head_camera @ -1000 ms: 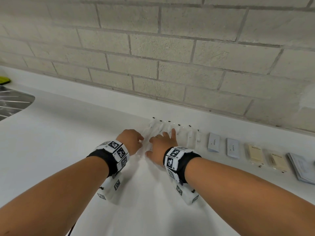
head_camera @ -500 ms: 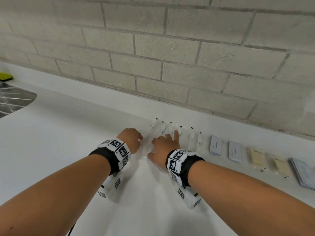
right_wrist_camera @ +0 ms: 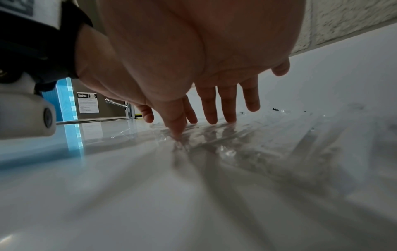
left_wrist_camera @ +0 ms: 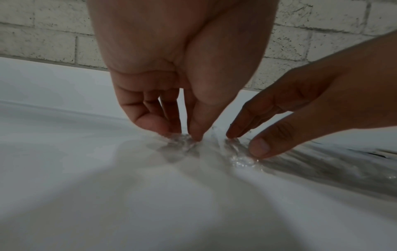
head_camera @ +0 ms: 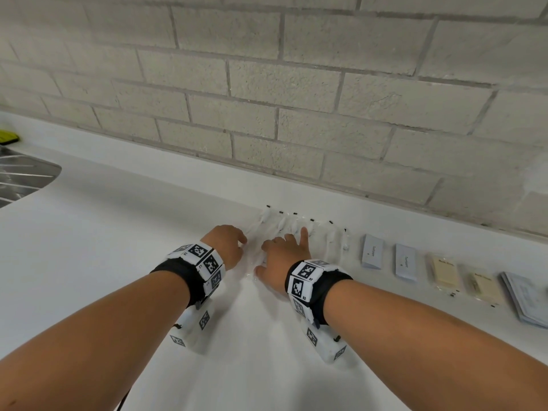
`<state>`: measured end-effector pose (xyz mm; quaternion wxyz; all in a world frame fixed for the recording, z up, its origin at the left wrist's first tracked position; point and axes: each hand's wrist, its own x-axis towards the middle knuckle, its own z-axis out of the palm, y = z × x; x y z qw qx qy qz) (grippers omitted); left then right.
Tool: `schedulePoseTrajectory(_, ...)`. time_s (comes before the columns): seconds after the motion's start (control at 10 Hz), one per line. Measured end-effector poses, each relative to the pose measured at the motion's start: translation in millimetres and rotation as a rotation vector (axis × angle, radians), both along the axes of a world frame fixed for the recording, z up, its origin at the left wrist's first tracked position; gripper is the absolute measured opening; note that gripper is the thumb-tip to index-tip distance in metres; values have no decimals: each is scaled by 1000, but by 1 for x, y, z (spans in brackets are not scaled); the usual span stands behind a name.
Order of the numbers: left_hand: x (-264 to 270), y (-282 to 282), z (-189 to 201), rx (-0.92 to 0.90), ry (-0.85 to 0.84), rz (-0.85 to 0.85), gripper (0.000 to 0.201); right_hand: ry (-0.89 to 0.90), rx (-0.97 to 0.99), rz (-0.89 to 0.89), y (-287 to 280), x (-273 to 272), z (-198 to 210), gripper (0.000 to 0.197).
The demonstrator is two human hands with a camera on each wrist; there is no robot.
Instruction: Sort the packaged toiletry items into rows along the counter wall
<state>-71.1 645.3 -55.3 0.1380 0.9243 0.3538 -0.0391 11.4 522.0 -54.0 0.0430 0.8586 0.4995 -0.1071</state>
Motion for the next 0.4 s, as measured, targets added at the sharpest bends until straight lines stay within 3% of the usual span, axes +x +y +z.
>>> schedulePoseTrajectory(0.3, -8, -19, 22, 7, 23, 1, 42, 54, 60, -50, -41, 1, 29, 57)
schedulePoseTrajectory(0.4, -10, -46, 33, -29, -1, -94, 39, 141, 105, -66, -77, -4, 41, 53)
